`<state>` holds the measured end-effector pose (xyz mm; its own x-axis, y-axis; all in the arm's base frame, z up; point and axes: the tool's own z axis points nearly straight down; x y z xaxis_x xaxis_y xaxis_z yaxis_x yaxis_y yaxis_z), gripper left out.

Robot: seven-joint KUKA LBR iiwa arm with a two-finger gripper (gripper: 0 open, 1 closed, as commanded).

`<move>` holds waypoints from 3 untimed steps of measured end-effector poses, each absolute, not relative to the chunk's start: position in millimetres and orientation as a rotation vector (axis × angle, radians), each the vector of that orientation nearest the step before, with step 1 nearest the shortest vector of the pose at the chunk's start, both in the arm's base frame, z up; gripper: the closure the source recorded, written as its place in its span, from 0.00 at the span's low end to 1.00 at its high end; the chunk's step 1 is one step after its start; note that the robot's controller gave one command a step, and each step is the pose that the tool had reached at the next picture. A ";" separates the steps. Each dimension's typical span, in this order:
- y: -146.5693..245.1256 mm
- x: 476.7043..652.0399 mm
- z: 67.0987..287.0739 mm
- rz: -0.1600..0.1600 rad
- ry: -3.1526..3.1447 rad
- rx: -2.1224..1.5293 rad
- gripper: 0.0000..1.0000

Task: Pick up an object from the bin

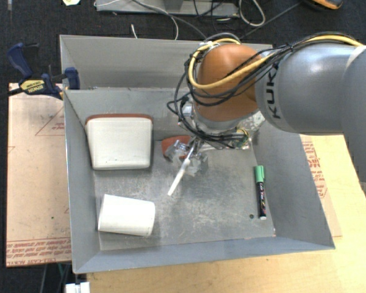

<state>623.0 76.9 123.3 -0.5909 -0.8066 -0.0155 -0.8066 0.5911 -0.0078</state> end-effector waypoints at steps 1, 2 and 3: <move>76.9 623.0 123.3 0.000 2.787 -1.413 1.00; 76.9 623.0 123.3 0.000 2.786 -1.413 1.00; 76.9 623.0 123.3 0.000 2.787 -1.413 1.00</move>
Offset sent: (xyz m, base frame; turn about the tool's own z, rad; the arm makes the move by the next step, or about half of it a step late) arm 0.0000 0.0000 0.0000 0.0000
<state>623.0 76.9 123.3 -0.5909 -0.8066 -0.0155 -0.8066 0.5910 -0.0076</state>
